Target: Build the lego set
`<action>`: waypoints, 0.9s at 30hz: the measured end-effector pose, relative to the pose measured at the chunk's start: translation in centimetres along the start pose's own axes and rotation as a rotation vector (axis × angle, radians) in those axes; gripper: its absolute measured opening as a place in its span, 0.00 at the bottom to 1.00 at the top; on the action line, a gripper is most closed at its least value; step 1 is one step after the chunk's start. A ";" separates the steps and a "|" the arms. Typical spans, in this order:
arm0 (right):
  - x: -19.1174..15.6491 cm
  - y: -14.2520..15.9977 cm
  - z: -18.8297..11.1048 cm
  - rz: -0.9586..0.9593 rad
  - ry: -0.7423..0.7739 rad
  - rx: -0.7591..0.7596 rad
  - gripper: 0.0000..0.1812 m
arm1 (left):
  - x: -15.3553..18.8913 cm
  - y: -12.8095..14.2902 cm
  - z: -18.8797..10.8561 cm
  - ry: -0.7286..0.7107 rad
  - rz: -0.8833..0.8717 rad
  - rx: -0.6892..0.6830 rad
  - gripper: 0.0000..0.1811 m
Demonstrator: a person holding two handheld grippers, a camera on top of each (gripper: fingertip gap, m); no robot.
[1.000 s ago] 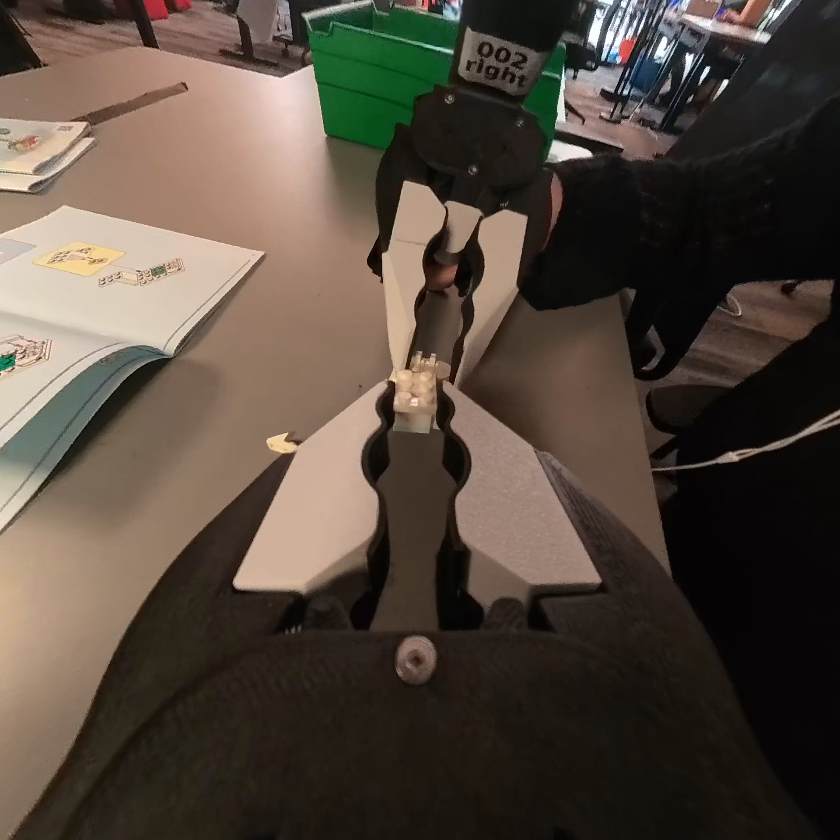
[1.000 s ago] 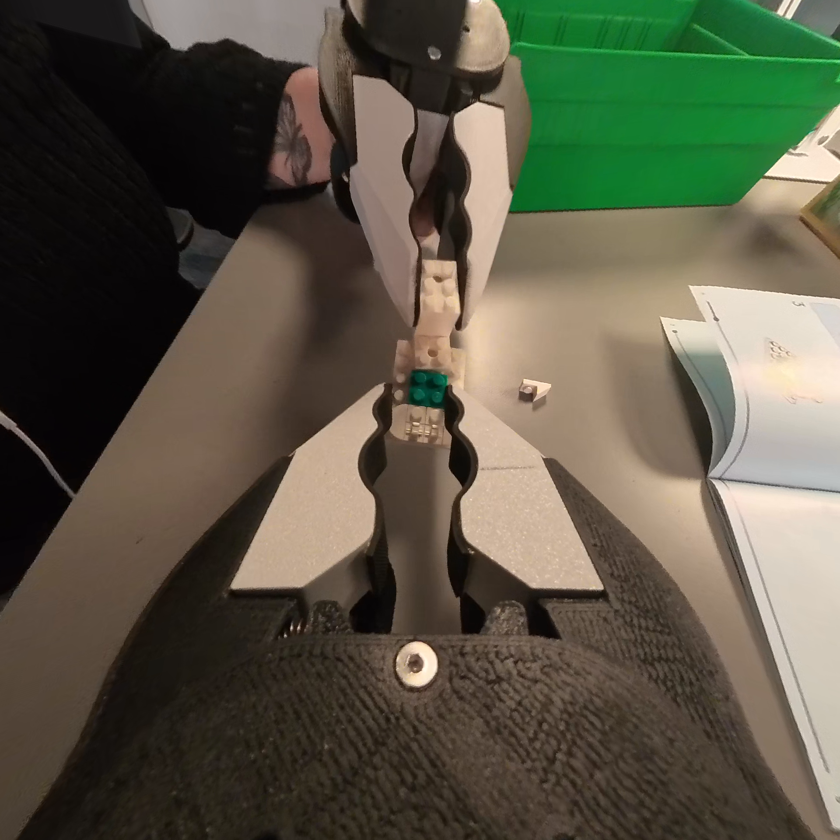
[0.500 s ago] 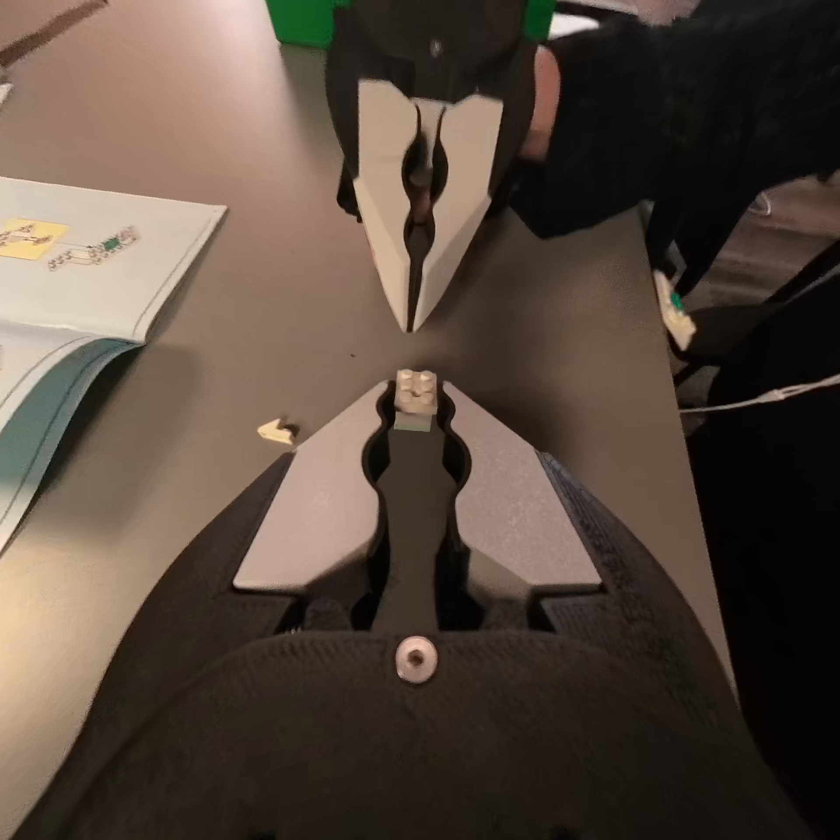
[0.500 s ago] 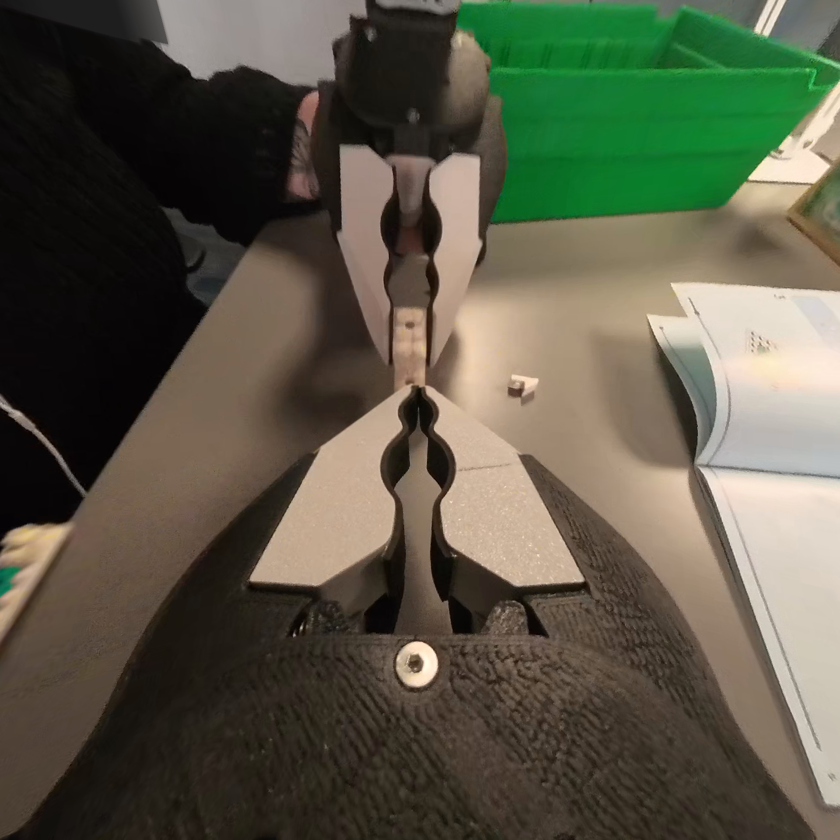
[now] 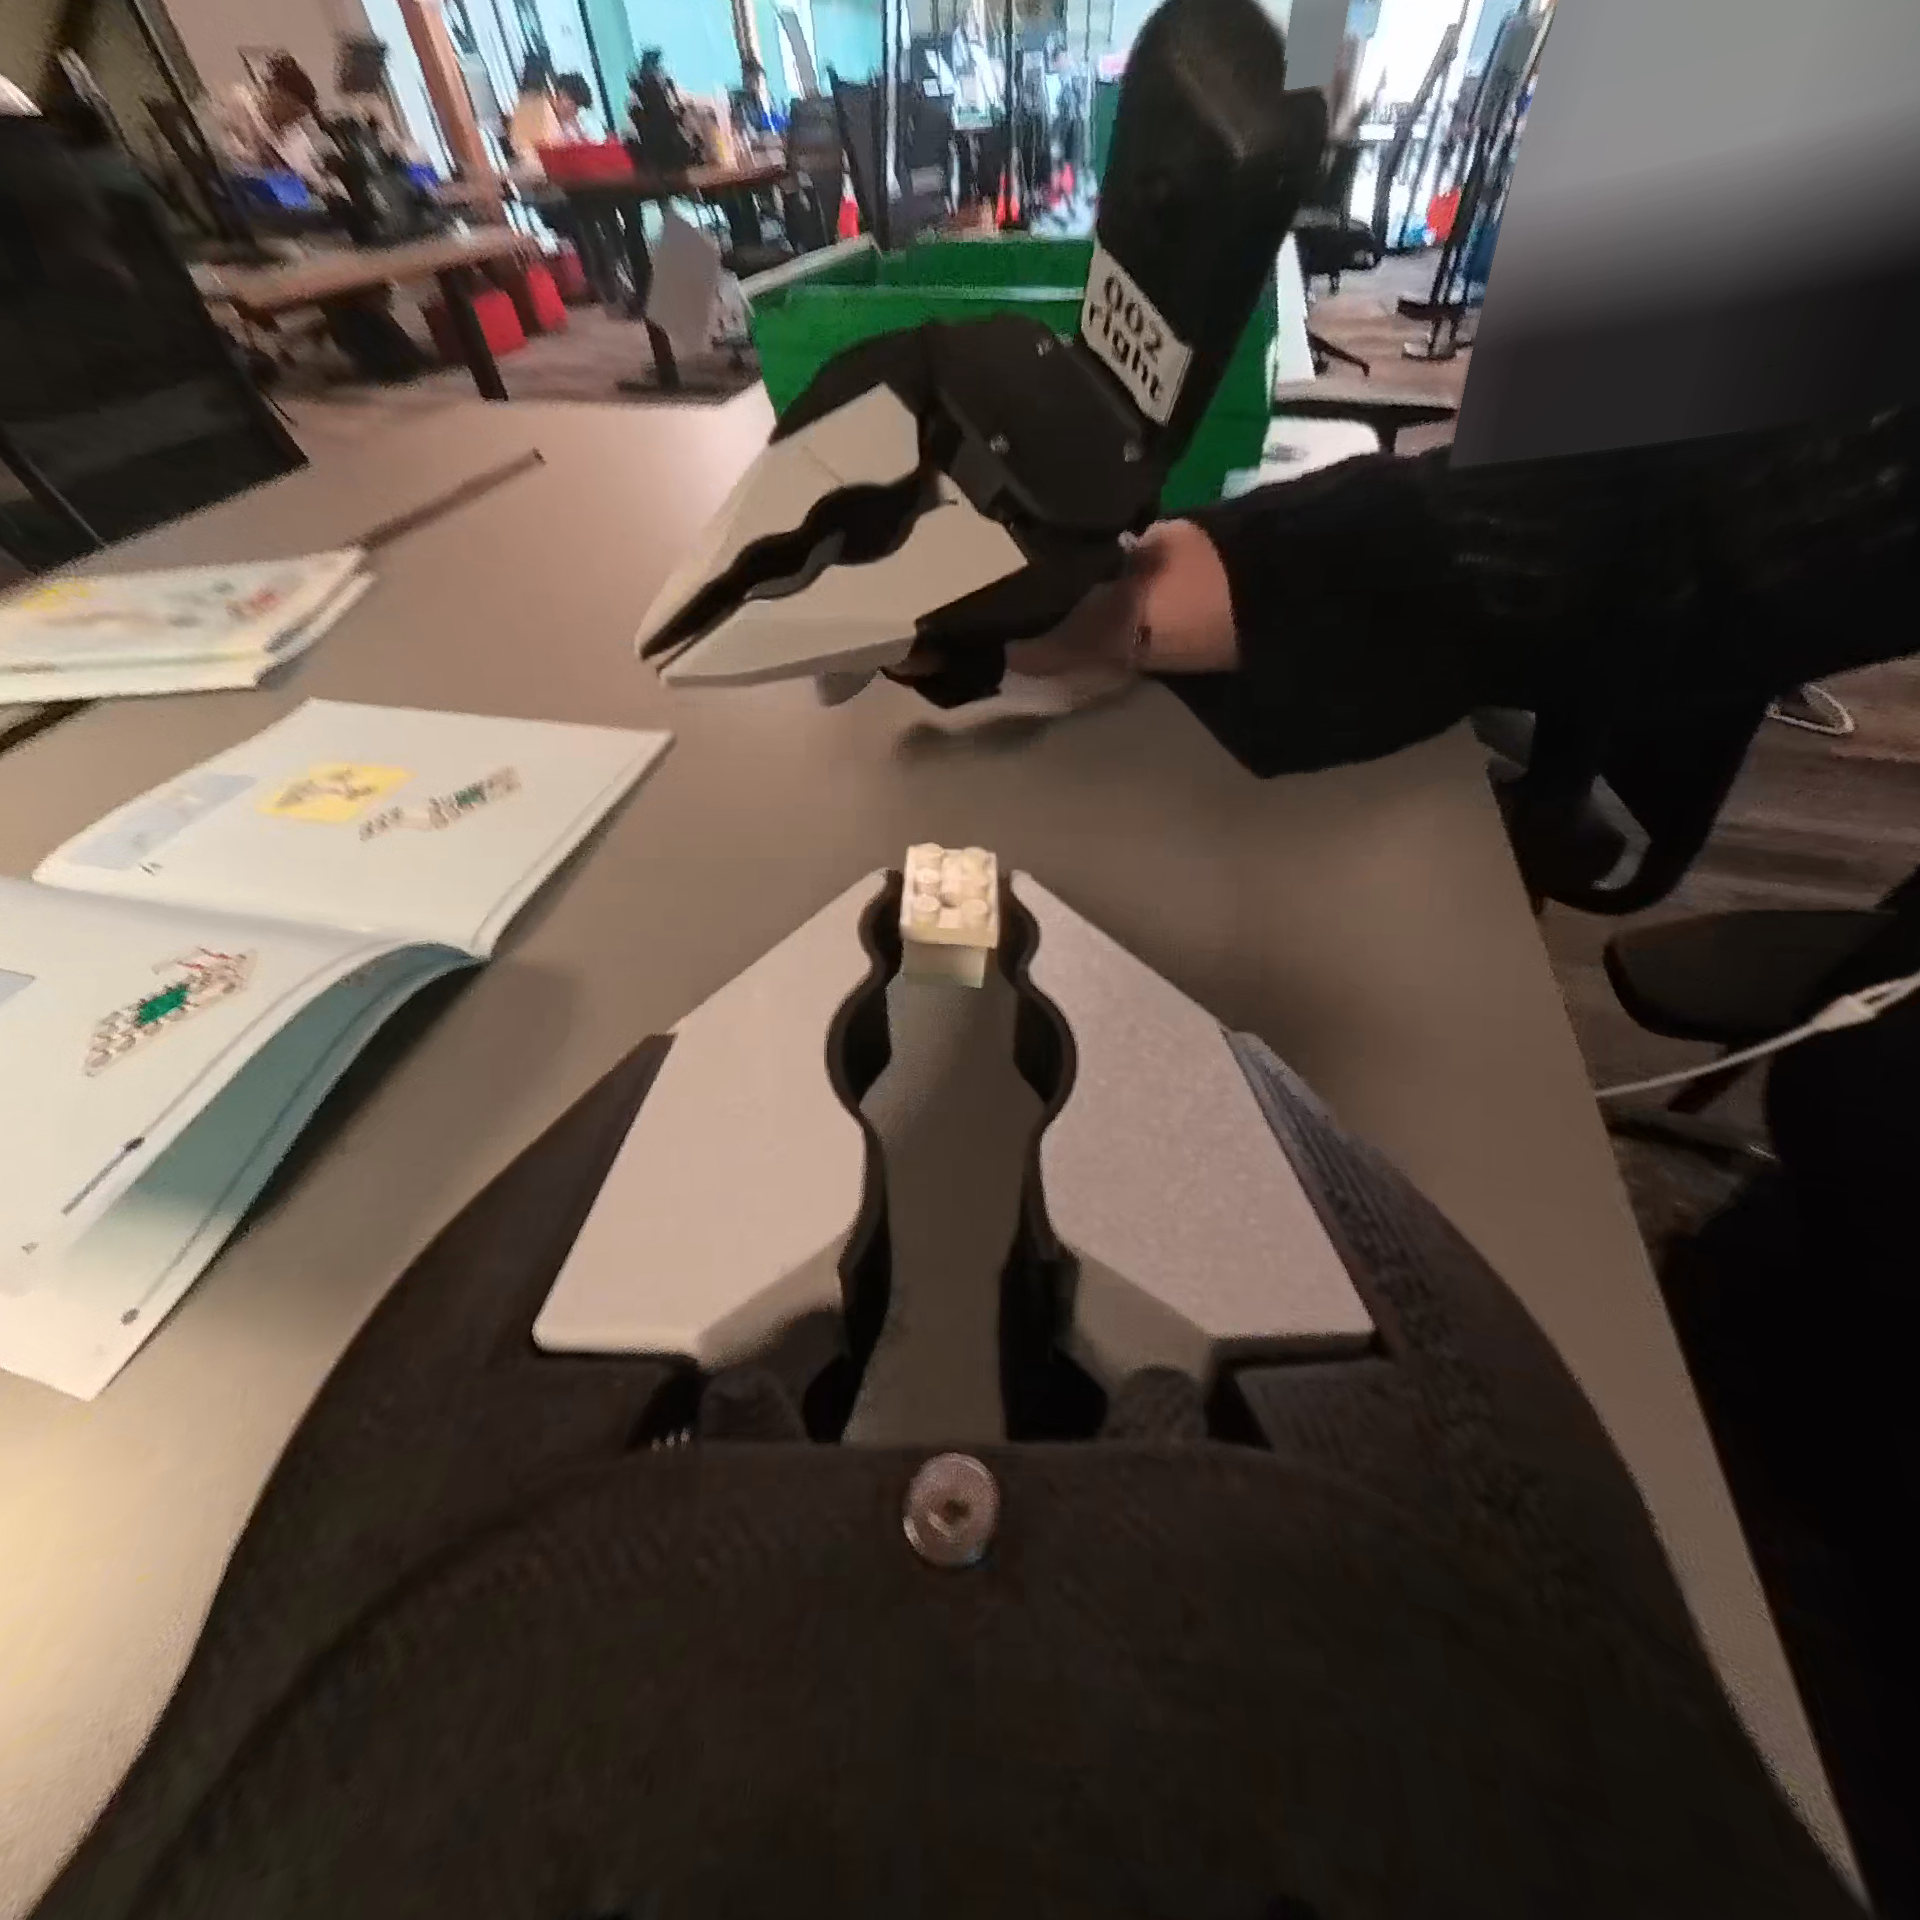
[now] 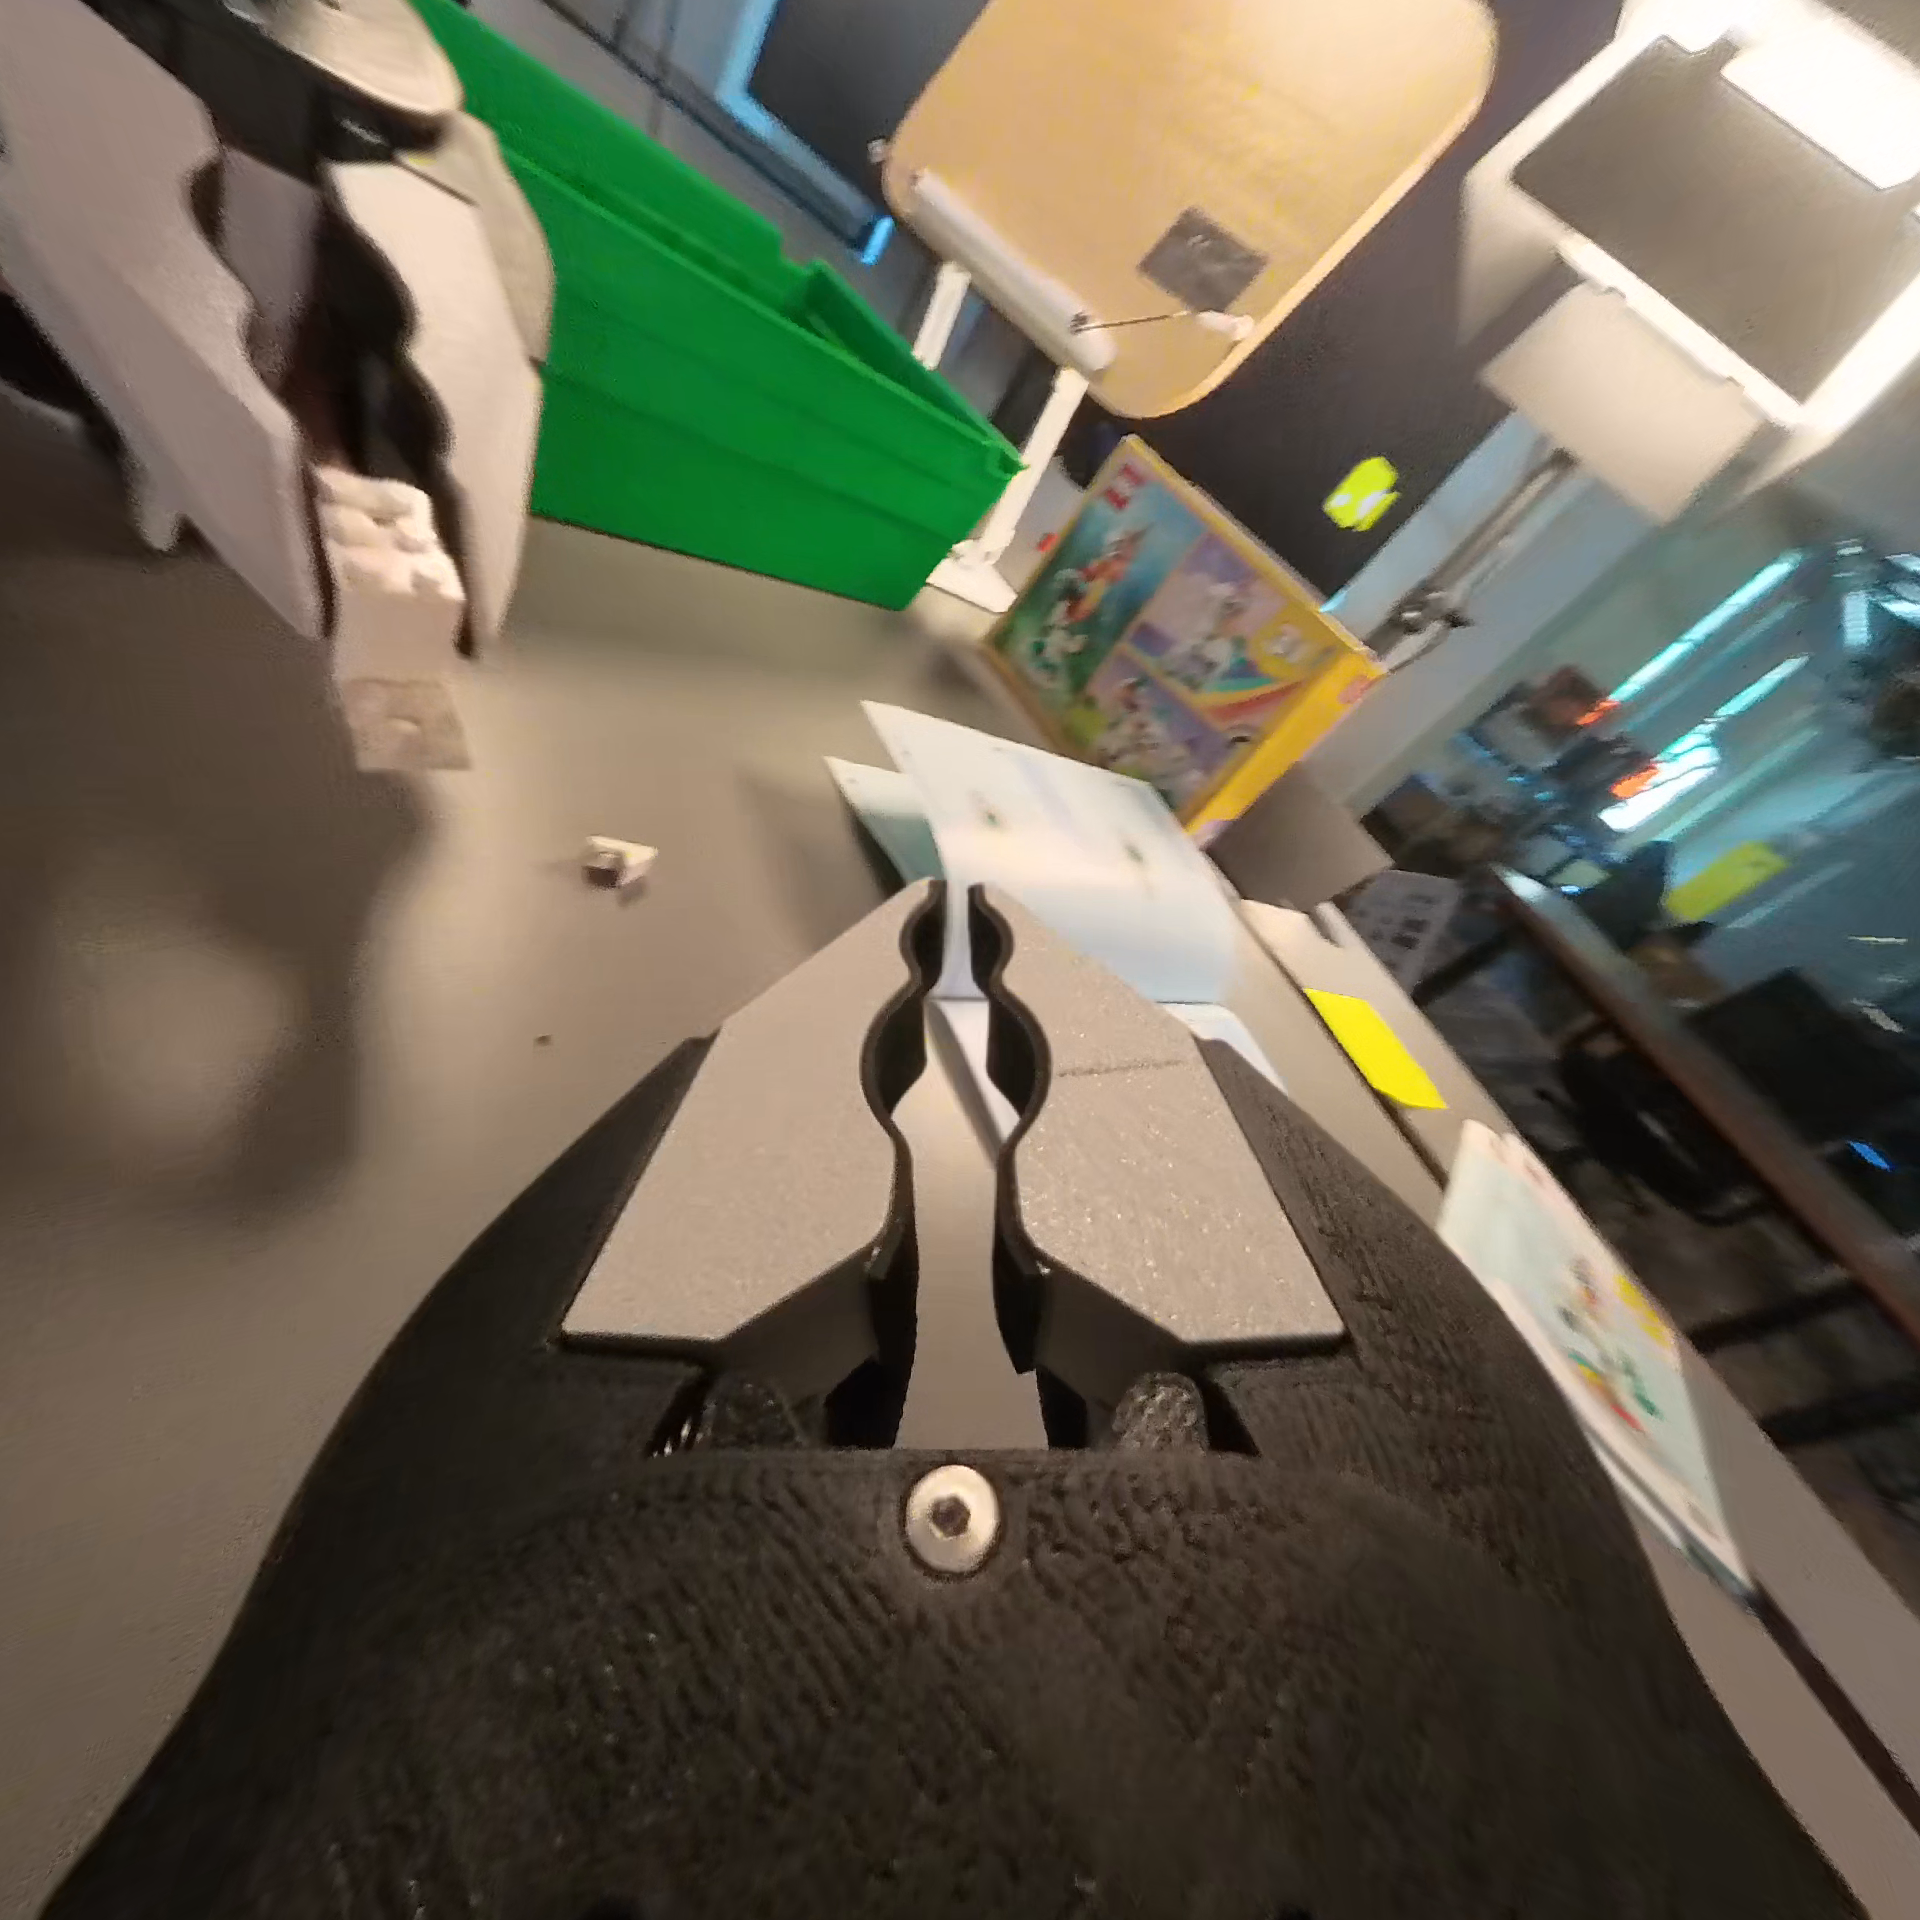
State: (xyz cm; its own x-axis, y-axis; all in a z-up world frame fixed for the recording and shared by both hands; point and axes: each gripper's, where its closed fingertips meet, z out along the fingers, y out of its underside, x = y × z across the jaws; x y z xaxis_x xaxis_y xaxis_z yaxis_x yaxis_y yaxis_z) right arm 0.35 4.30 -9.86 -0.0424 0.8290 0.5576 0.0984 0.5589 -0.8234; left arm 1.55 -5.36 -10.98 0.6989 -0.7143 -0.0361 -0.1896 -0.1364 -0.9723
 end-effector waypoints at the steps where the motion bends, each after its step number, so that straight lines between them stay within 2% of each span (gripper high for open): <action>1: 0.7 0.1 -0.3 -0.005 0.037 0.000 0.02 | 0.0 -0.3 0.0 -0.008 0.011 0.021 0.09; 4: 2.9 0.8 -1.9 -0.011 0.153 -0.032 0.05 | 0.0 -0.6 -0.3 -0.040 0.049 0.057 0.09; 7: 3.7 0.6 -5.0 0.069 0.192 -0.072 0.07 | 0.2 -1.0 -0.6 -0.063 0.075 0.089 0.09; 10: 3.3 -0.2 -10.1 0.119 0.244 -0.138 0.11 | 0.6 -1.2 -0.6 -0.067 0.100 0.095 0.09; 13: 1.9 -1.2 -16.6 0.116 0.346 -0.235 0.12 | 1.0 -1.4 -0.5 -0.077 0.136 0.104 0.09; 20: -3.5 -1.1 -32.3 0.099 0.801 -0.488 0.14 | 2.0 -2.0 0.8 -0.079 0.182 0.135 0.09; 24: -6.1 0.2 -38.6 0.214 1.120 -0.452 0.14 | 3.6 -4.0 2.9 -0.083 0.233 0.173 0.09; 27: -7.2 2.3 -41.4 0.269 1.294 -0.422 0.15 | 5.2 -6.0 4.9 -0.080 0.282 0.225 0.09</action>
State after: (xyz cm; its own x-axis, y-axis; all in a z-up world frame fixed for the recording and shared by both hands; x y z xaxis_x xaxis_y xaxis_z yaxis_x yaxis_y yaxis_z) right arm 42.00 -1.26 -11.41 0.9447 0.1717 0.2793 0.2560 0.1459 -0.9556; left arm 9.74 -4.91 -6.45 0.6943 -0.6451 -0.3189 -0.2318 0.2191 -0.9478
